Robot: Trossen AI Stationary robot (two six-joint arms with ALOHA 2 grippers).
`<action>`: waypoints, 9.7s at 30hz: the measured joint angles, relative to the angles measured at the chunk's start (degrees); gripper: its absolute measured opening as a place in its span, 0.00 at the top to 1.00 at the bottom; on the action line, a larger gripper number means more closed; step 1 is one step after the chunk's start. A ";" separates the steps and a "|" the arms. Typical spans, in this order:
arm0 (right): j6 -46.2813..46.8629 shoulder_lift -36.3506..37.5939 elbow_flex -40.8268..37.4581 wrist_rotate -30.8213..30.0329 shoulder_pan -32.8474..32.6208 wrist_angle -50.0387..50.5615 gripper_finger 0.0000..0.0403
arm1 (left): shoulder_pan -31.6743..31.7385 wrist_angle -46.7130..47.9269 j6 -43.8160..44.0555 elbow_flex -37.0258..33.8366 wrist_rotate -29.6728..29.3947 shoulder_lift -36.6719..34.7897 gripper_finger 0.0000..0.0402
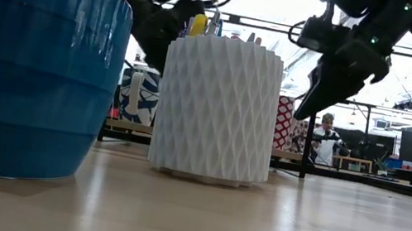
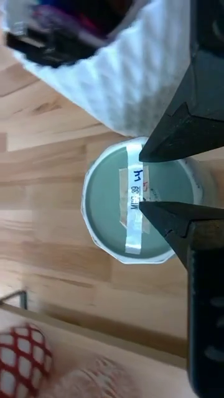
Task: Place coffee mugs
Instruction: Prepare the green mug
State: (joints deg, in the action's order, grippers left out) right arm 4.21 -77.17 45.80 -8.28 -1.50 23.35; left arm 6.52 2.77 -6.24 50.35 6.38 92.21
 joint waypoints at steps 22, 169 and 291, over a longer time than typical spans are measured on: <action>1.52 -5.21 0.00 -0.97 -0.02 -5.31 0.82 | -0.09 -3.41 -4.55 7.19 2.33 6.28 0.74; -3.13 -4.80 6.05 -6.24 -1.75 -18.10 0.97 | -0.40 -0.99 -6.75 7.12 1.42 4.56 0.74; 16.52 -8.01 18.38 5.99 -2.67 37.10 0.97 | -1.03 -1.56 -7.41 7.34 2.07 4.47 0.74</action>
State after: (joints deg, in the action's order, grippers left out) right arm 20.72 -85.19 64.18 -2.29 -4.16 60.45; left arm 5.50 1.21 -13.65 57.69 8.45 96.68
